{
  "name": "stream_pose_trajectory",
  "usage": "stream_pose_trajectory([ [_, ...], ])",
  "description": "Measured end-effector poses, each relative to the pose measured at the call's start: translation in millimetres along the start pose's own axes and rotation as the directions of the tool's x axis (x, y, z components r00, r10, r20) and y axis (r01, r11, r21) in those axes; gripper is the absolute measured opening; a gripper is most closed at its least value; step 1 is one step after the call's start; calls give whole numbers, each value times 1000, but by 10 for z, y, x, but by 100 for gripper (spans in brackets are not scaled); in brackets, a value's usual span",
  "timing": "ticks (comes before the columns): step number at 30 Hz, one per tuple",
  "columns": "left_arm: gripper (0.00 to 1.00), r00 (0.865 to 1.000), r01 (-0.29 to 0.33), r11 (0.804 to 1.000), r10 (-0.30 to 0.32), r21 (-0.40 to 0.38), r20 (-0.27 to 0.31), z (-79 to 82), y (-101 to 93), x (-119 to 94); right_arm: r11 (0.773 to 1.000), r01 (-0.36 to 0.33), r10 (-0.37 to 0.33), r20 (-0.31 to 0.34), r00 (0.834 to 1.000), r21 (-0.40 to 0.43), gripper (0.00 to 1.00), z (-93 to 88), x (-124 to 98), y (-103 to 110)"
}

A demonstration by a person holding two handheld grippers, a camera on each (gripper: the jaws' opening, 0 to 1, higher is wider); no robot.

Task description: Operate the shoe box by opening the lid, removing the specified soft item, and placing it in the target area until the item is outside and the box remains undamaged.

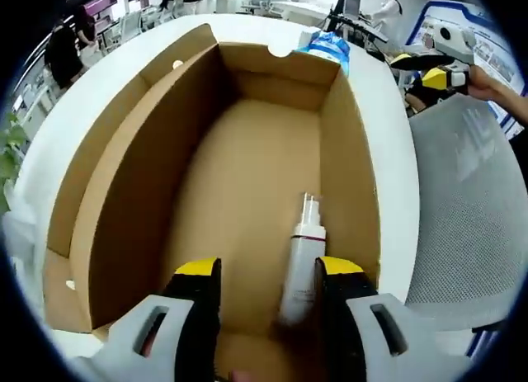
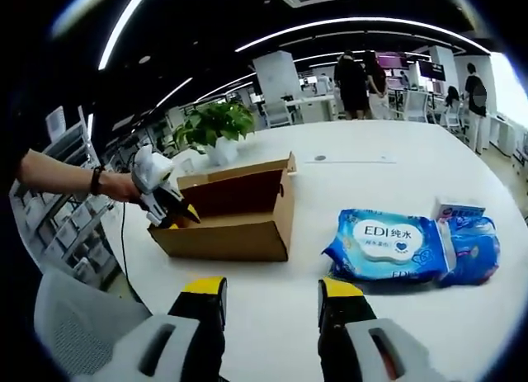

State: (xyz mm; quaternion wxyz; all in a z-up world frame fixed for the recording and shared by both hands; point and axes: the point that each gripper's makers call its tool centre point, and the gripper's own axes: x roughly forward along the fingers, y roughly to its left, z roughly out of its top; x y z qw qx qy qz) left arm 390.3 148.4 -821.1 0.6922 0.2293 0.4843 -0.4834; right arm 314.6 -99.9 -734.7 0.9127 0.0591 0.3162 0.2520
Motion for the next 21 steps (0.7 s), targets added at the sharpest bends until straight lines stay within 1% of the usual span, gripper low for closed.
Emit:
stream_pose_trajectory([
  [4,49,1000,-11,1000,11,13,-6,15,36,-5,1000,3,-3,8,1000,12,42,4,6,7],
  [7,51,1000,-23,1000,23,-10,-8,18,65,-8,1000,1,-2,8,1000,17,42,-15,14,23],
  [10,48,999,-35,999,35,-7,1,35,90,-10,1000,-8,8,-2,1000,15,41,-44,30,53],
  [13,47,999,-46,999,46,18,1,34,95,-20,1000,-11,11,-4,1000,8,41,-45,31,68],
  [17,48,1000,-7,1000,7,25,-2,6,21,-14,1000,-10,10,6,1000,19,41,-27,29,76],
  [19,47,1000,-2,1000,2,27,-1,-1,15,-9,1000,-11,11,3,1000,15,41,-34,35,68],
  [21,48,1000,3,1000,-3,28,-4,-5,6,7,1000,-13,13,1,1000,15,41,-43,40,65],
])
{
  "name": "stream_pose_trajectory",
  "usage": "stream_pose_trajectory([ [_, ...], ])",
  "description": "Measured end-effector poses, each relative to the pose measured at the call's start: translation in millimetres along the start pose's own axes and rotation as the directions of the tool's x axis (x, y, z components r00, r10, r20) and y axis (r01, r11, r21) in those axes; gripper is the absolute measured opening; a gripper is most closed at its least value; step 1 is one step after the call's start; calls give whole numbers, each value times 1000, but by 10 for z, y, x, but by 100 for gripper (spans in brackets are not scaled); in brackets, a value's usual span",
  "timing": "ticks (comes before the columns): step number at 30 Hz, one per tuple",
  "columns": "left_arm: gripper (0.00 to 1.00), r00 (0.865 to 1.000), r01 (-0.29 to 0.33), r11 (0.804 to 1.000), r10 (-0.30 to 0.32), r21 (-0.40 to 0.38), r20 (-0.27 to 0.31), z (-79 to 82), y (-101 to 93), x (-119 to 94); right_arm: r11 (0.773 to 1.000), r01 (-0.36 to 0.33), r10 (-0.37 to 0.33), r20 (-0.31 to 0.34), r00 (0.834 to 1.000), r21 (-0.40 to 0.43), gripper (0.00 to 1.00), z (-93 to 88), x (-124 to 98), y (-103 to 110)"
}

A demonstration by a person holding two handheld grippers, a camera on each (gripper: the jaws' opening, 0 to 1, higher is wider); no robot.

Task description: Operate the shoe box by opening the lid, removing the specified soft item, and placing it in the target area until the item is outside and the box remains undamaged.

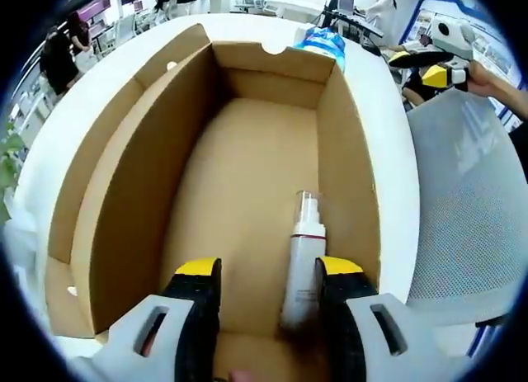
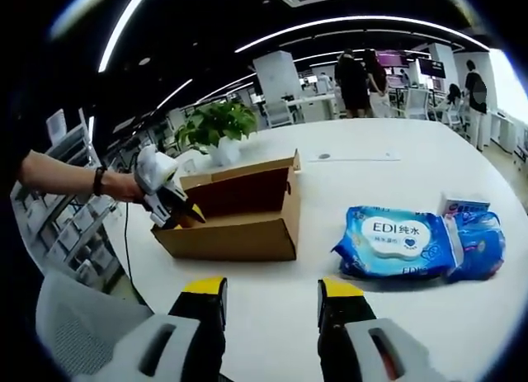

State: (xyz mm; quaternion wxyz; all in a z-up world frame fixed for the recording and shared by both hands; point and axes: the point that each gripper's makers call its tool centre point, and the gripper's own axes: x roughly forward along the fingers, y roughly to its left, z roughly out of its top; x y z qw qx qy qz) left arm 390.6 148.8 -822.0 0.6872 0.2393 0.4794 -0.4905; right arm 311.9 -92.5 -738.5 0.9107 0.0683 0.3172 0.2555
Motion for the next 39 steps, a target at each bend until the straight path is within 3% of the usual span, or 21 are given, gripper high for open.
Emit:
stream_pose_trajectory([
  [7,52,999,-30,998,31,62,-13,39,31,-6,1000,-2,2,-1,1000,7,41,-26,19,-5],
  [10,49,999,-40,996,41,75,-14,38,44,-29,1000,-2,2,-1,1000,7,41,-33,20,-21],
  [12,48,1000,-13,999,13,51,-10,28,8,-43,1000,2,-2,0,1000,9,41,-35,14,-32],
  [13,49,999,33,999,-33,8,4,31,-63,-37,1000,3,-3,2,1000,11,41,-34,9,-37],
  [15,47,999,48,999,-48,3,8,15,-75,-36,1000,6,-6,3,1000,16,41,-42,2,-38],
  [23,50,999,26,997,-23,78,-37,13,-79,40,1000,9,-9,0,1000,22,41,-56,-4,-49],
  [34,47,999,-46,991,49,127,-21,65,41,-3,998,32,-32,10,999,50,40,-73,-41,-120],
  [39,46,999,-16,986,21,164,-30,41,-55,20,998,31,-32,13,999,59,40,-80,-47,-114],
])
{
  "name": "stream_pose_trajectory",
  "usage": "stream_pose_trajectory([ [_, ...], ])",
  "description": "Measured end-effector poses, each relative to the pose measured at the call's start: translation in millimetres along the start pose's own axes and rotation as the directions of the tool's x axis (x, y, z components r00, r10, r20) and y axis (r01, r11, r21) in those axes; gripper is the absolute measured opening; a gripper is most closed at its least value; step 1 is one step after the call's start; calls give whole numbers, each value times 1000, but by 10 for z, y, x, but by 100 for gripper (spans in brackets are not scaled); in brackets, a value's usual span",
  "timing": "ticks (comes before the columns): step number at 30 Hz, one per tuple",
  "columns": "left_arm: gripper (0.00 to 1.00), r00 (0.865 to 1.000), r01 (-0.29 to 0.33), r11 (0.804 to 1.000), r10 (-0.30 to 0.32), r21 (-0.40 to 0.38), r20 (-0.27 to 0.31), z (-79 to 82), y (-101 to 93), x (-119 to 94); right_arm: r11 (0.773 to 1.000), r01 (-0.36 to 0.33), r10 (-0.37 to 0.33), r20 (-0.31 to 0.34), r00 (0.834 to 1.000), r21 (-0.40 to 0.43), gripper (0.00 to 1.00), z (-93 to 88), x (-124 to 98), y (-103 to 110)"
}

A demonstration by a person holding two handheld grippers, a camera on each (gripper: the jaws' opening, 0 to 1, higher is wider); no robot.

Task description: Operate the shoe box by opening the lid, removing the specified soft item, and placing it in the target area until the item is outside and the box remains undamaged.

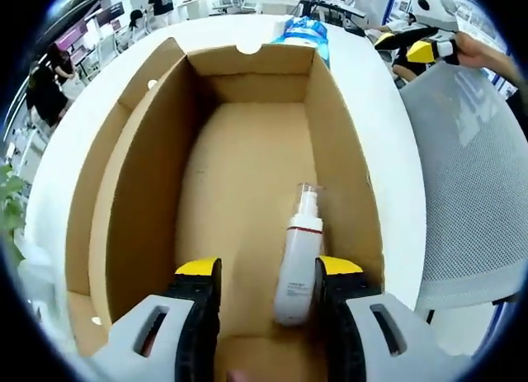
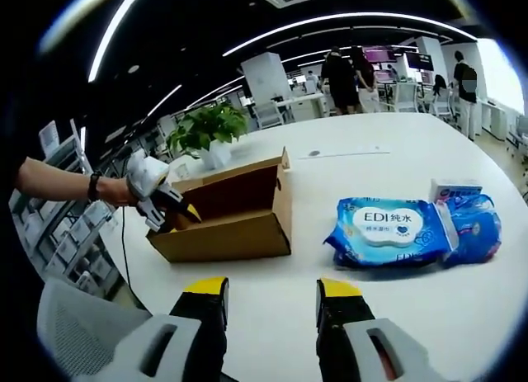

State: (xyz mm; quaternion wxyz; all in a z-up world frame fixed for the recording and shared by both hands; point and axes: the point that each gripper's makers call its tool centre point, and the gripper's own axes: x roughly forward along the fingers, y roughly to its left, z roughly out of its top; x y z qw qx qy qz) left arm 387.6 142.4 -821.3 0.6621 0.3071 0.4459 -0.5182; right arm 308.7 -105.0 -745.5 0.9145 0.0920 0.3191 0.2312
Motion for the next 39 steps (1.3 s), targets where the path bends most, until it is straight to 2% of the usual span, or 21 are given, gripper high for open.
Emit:
stream_pose_trajectory([
  [3,38,1000,28,1000,-28,13,-5,10,-65,37,1000,0,0,-2,1000,-1,40,-10,-6,1],
  [8,37,1000,31,999,-31,31,-1,74,-75,110,1000,3,-3,-6,1000,1,40,-31,-29,7],
  [10,33,999,41,997,-41,61,-15,68,-112,149,1000,4,-4,-7,1000,2,40,-28,-25,3],
  [12,21,996,84,990,-80,113,-37,44,-205,179,1000,4,-4,-8,1000,3,39,-31,-32,19],
  [13,20,998,58,989,-54,134,-31,66,-172,189,1000,4,-4,-9,1000,3,39,-34,-33,25],
  [15,20,997,58,984,-50,171,-51,49,-209,177,1000,1,-1,-12,1000,1,39,-39,-22,37],
  [23,19,1000,-1,986,2,168,-3,56,-137,60,1000,-13,13,-18,1000,-5,39,-52,-21,113],
  [26,19,999,-40,986,35,161,35,100,-83,-31,1000,-23,22,-21,1000,-10,39,-33,-22,146],
  [28,19,995,-71,987,61,145,75,158,-34,-102,999,-33,33,-23,999,-14,39,-18,-16,173],
  [32,19,988,-96,988,80,118,133,237,-13,-227,997,-71,70,-28,997,-24,39,-16,18,219],
  [36,19,981,-123,985,101,125,168,305,-28,-322,996,-80,79,-35,996,-29,39,-28,3,227],
  [39,19,979,-130,982,105,140,175,339,-45,-350,996,-89,89,-10,996,11,39,20,-7,215],
])
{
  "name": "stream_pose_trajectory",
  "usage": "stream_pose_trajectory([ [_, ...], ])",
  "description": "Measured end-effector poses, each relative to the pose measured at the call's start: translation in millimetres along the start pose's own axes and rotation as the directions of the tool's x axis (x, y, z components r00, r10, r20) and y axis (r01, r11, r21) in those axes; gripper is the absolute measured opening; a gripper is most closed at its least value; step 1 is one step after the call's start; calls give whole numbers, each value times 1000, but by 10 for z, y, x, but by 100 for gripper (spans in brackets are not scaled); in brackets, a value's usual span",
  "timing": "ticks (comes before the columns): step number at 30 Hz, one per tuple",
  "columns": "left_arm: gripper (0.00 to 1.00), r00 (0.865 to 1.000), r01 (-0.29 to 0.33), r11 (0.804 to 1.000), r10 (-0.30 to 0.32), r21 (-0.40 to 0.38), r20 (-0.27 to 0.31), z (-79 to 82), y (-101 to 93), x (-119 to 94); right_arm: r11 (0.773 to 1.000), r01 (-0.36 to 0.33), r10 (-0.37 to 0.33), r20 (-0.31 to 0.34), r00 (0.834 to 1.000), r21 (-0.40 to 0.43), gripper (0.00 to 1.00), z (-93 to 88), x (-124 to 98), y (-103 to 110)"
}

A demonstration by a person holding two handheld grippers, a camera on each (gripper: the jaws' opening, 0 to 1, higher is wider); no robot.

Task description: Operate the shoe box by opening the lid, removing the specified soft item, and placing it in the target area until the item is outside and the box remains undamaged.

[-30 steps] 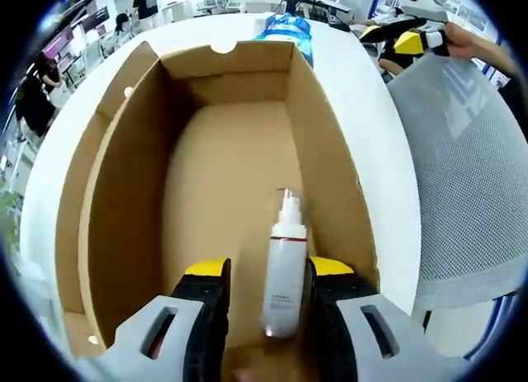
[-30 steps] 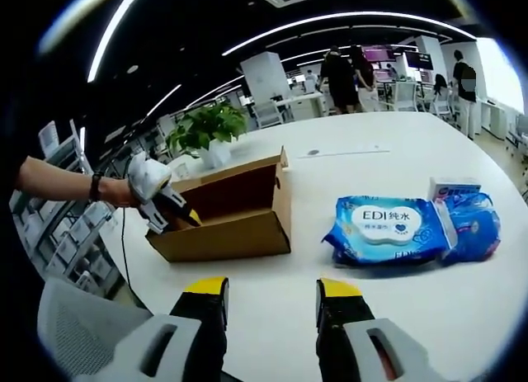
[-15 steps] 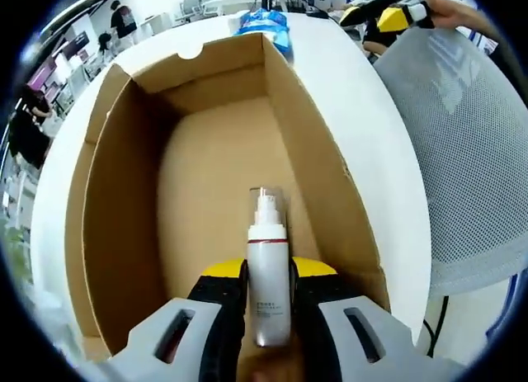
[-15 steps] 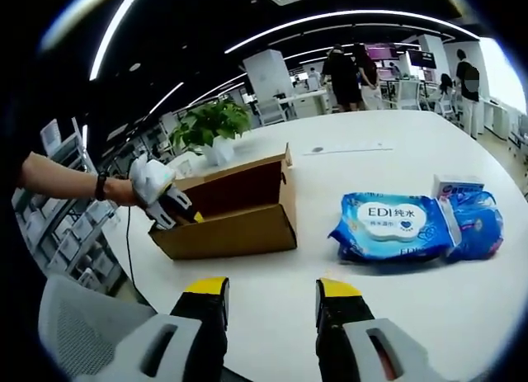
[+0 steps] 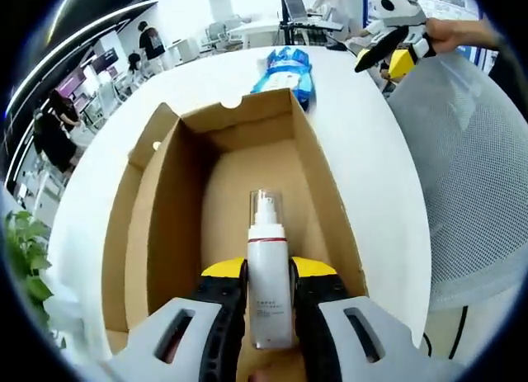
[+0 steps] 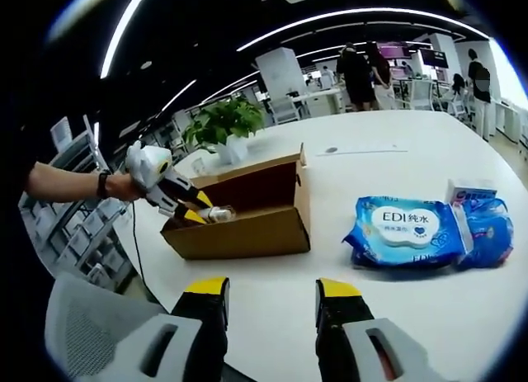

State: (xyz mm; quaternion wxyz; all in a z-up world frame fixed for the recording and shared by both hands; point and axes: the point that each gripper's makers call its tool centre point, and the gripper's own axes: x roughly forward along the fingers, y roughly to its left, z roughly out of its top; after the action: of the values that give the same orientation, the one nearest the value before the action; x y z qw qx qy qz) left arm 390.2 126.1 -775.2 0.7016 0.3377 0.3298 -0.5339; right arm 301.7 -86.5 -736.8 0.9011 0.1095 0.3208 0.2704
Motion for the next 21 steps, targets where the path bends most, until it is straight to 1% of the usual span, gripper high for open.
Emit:
stream_pose_trajectory([
  [6,19,1000,-10,1000,10,21,19,102,-8,-35,999,-21,21,11,1000,26,38,54,2,23],
  [9,19,999,-13,999,12,40,35,200,-28,-46,995,-55,52,31,998,85,38,88,14,54],
  [10,19,999,-15,999,13,45,41,230,-35,-50,994,-57,54,34,998,90,38,93,16,51],
  [14,19,998,-16,998,12,68,59,338,-64,-55,992,-66,63,37,997,103,37,115,35,66],
  [18,19,998,-21,997,16,76,68,388,-66,-57,991,-82,79,34,996,103,37,155,85,111],
  [21,19,997,-23,997,17,79,73,415,-70,-60,989,-108,104,40,994,105,37,230,150,172],
])
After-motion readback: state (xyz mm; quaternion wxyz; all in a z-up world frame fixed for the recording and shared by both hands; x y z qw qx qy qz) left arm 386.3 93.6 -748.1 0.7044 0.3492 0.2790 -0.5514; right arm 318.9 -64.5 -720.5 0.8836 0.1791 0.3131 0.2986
